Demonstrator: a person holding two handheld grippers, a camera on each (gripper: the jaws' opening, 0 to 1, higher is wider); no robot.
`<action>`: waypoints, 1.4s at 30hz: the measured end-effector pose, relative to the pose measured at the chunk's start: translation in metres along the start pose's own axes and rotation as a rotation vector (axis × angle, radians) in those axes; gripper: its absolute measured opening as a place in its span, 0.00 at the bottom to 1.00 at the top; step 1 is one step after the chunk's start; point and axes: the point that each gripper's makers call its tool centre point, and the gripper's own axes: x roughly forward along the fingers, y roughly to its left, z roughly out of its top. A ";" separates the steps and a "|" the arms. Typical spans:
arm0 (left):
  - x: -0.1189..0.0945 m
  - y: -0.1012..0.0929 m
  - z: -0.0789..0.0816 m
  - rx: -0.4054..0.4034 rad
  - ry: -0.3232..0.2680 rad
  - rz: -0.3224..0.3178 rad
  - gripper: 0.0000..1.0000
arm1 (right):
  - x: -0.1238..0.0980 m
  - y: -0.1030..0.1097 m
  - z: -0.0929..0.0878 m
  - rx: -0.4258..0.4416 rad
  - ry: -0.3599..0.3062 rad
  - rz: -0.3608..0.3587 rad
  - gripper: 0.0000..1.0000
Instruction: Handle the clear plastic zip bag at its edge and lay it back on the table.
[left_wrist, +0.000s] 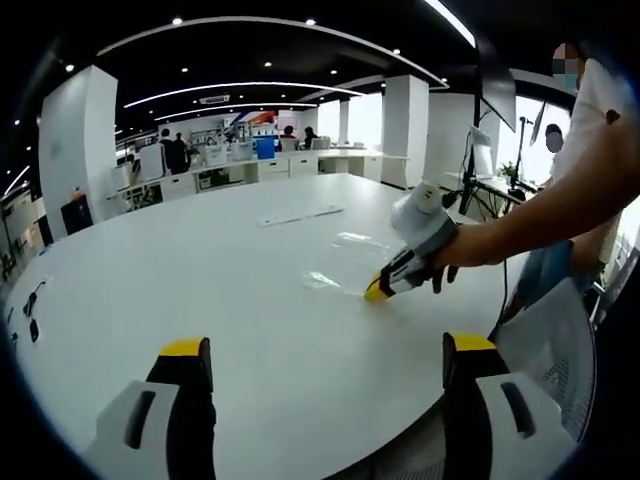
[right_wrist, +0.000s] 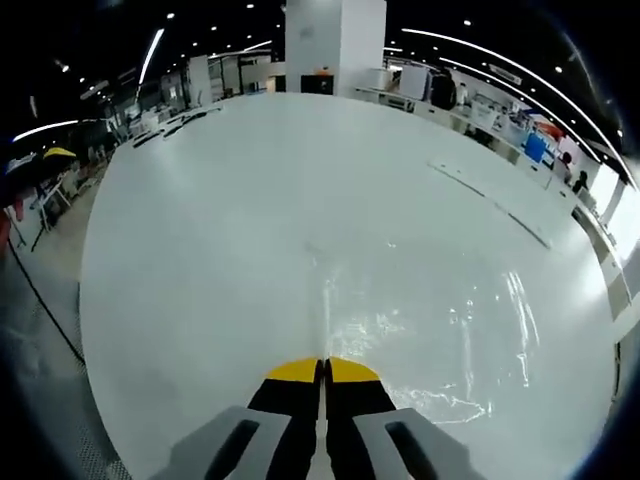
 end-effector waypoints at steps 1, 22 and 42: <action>0.001 0.000 0.000 -0.002 0.002 -0.001 0.94 | -0.002 0.001 0.002 -0.006 -0.006 0.006 0.00; 0.020 -0.002 -0.006 0.038 0.041 -0.040 0.92 | -0.031 0.022 0.018 -0.365 -0.046 0.137 0.00; 0.042 -0.010 -0.019 0.112 0.121 -0.102 0.87 | -0.063 0.039 0.026 -0.569 -0.089 0.262 0.00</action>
